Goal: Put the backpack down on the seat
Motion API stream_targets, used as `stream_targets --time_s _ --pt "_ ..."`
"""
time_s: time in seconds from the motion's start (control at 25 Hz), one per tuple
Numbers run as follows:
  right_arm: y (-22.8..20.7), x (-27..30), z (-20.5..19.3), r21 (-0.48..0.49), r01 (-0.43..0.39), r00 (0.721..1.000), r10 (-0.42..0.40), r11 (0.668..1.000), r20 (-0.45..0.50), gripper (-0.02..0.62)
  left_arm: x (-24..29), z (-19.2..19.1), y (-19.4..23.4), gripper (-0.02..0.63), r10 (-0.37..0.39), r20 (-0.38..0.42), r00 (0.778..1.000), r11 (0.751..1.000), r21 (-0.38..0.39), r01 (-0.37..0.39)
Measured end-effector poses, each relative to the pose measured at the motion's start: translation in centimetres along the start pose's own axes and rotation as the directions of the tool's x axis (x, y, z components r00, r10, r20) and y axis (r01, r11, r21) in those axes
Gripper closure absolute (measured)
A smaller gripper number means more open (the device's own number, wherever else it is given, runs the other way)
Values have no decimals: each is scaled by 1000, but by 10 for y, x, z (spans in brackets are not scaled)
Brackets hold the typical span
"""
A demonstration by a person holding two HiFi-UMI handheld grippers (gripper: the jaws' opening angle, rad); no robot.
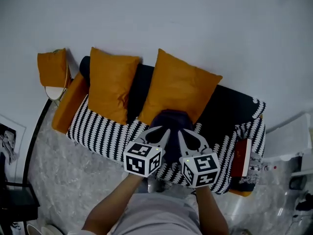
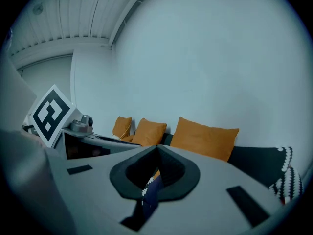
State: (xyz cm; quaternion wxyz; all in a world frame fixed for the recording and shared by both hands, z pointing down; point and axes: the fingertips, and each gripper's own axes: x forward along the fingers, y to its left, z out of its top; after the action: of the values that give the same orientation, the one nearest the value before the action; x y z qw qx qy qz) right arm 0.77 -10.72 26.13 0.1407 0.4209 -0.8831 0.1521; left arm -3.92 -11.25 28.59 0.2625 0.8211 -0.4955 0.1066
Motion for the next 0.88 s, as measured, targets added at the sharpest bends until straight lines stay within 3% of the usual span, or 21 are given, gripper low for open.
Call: stream_targets --time_s 0.48,0.88 --pt "-7 -45 2 -38 -16 999 17 999 27 595 0 -2 -59 597 6 21 1000 997 73 -7" --pt "-10 -61 -8 -46 0 1000 1 999 21 594 -1 -12 -76 600 0 10 1000 995 96 -1"
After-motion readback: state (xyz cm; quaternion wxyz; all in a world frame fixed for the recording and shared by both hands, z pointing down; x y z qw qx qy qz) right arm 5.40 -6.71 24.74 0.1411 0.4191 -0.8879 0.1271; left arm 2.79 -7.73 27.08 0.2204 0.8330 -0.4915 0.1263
